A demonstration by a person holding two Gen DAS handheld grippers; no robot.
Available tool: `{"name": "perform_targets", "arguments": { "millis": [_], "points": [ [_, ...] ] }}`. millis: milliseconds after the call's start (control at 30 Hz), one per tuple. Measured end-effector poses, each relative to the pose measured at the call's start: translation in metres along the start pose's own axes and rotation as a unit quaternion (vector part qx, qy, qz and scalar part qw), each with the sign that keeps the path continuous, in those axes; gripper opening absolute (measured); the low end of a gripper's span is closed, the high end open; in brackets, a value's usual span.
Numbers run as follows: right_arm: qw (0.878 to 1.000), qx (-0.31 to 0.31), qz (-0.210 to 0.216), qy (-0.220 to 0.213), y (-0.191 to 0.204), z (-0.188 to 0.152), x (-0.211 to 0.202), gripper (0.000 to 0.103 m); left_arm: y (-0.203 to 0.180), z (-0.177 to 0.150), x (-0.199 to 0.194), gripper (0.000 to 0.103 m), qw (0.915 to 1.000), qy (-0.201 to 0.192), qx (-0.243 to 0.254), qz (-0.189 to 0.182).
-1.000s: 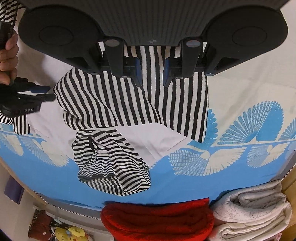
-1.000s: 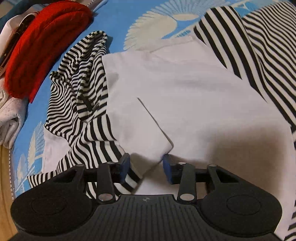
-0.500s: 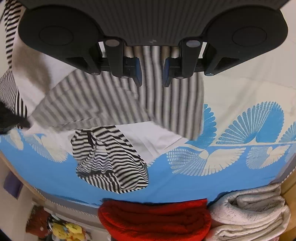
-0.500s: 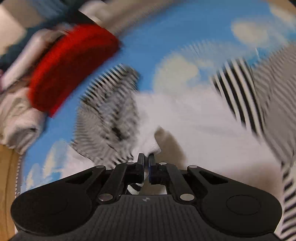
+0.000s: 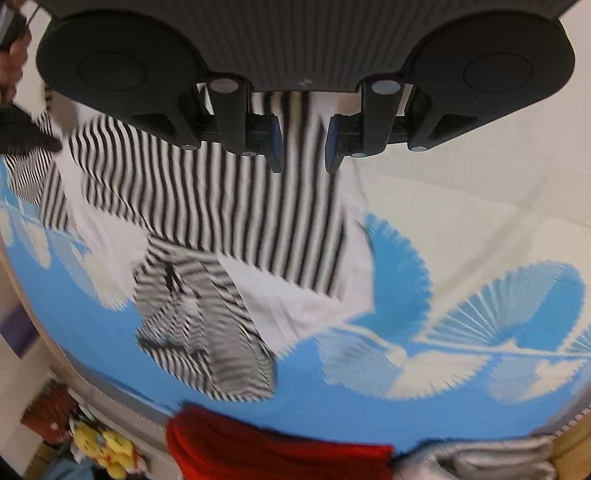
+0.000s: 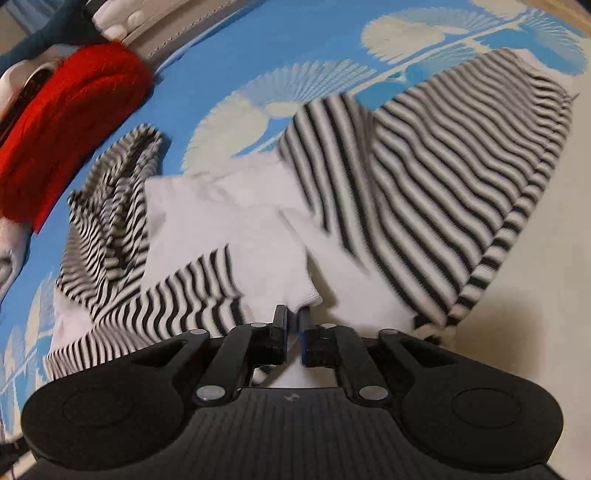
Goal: Fold small clothes
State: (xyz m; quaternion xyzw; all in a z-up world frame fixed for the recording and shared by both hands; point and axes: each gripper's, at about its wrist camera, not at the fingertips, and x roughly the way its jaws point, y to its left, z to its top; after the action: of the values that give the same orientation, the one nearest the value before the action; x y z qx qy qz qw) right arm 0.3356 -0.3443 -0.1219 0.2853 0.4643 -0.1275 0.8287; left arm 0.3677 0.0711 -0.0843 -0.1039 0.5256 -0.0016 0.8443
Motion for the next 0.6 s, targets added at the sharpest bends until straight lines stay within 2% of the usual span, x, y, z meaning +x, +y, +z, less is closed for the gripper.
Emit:
{"name": "perform_targets", "arguments": {
  "millis": [133, 200, 233, 300, 333, 400, 467, 600],
  "points": [
    [0.999, 0.009, 0.018, -0.026, -0.001, 0.001, -0.009, 0.009, -0.003, -0.019, 0.023, 0.026, 0.9982, 0.053, 0.024, -0.015],
    [0.999, 0.009, 0.031, -0.014, -0.001, -0.001, -0.003, 0.012, 0.000, -0.031, 0.040, 0.026, 0.9943, 0.093, 0.050, 0.012],
    [0.999, 0.011, 0.030, 0.005, -0.002, -0.002, 0.004, 0.018, 0.003, -0.035, 0.047, 0.023, 0.9917, 0.107, 0.064, 0.031],
    [0.998, 0.012, 0.000, 0.058, -0.007, -0.003, 0.020, 0.024, 0.006, -0.036, 0.047, 0.023, 0.9912, 0.108, 0.071, 0.030],
    [0.998, 0.015, -0.014, 0.067, -0.010, -0.004, 0.023, 0.024, 0.005, -0.035, 0.044, 0.023, 0.9912, 0.106, 0.072, 0.034],
    [0.998, 0.014, -0.017, 0.057, -0.009, 0.000, 0.018, 0.024, 0.000, -0.031, 0.034, 0.023, 0.9918, 0.084, 0.077, 0.058],
    [0.999, 0.002, -0.003, 0.043, -0.007, 0.003, 0.013, 0.026, -0.006, -0.026, 0.027, 0.023, 0.9935, 0.065, 0.079, 0.050],
    [0.997, 0.009, -0.014, 0.081, -0.015, 0.006, 0.021, 0.029, -0.004, -0.031, 0.040, 0.024, 0.9909, 0.106, 0.069, 0.046]
  ]
}}
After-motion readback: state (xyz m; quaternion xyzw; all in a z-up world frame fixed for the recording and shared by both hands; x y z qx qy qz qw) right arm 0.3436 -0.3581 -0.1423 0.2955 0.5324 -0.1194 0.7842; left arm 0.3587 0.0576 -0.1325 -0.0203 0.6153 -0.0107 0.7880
